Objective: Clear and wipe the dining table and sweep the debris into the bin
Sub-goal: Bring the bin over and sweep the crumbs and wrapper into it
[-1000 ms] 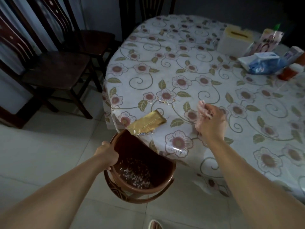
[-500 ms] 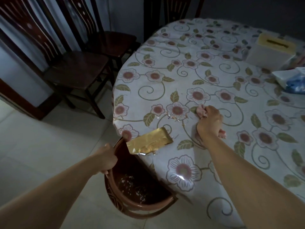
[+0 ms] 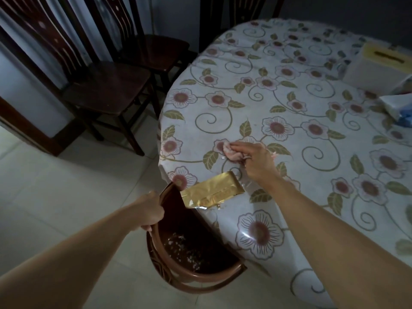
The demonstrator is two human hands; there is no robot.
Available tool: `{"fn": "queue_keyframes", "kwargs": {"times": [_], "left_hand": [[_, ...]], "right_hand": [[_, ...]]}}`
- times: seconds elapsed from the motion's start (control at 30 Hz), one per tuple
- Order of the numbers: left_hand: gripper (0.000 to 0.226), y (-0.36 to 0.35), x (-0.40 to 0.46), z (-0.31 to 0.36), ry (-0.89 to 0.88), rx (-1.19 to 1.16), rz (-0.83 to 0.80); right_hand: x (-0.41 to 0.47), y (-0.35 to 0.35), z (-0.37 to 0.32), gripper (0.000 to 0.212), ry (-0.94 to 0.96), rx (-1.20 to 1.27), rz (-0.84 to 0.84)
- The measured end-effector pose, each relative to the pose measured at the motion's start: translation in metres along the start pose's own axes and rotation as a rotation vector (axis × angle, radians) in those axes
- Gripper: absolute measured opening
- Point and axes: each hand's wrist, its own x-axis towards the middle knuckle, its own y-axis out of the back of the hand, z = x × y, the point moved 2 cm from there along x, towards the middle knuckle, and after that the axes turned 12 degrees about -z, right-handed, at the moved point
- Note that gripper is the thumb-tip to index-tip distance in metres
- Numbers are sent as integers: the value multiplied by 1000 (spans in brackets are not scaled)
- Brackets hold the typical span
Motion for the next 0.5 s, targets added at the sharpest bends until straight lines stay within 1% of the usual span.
{"fn": "queue_keyframes", "kwargs": {"times": [0.07, 0.23, 0.4, 0.5], "left_hand": [[29, 0, 3, -3, -19, -17, -4], [29, -2, 7, -10, -69, -54, 2], [29, -1, 1, -18, -101, -36, 29], [33, 4, -4, -27, -118, -29, 30]], "right_hand": [[-12, -11, -8, 46, 19, 16, -18], [-43, -44, -24, 63, -38, 44, -35], [-72, -71, -49, 51, -51, 37, 16], [-85, -85, -62, 56, -81, 49, 56]]}}
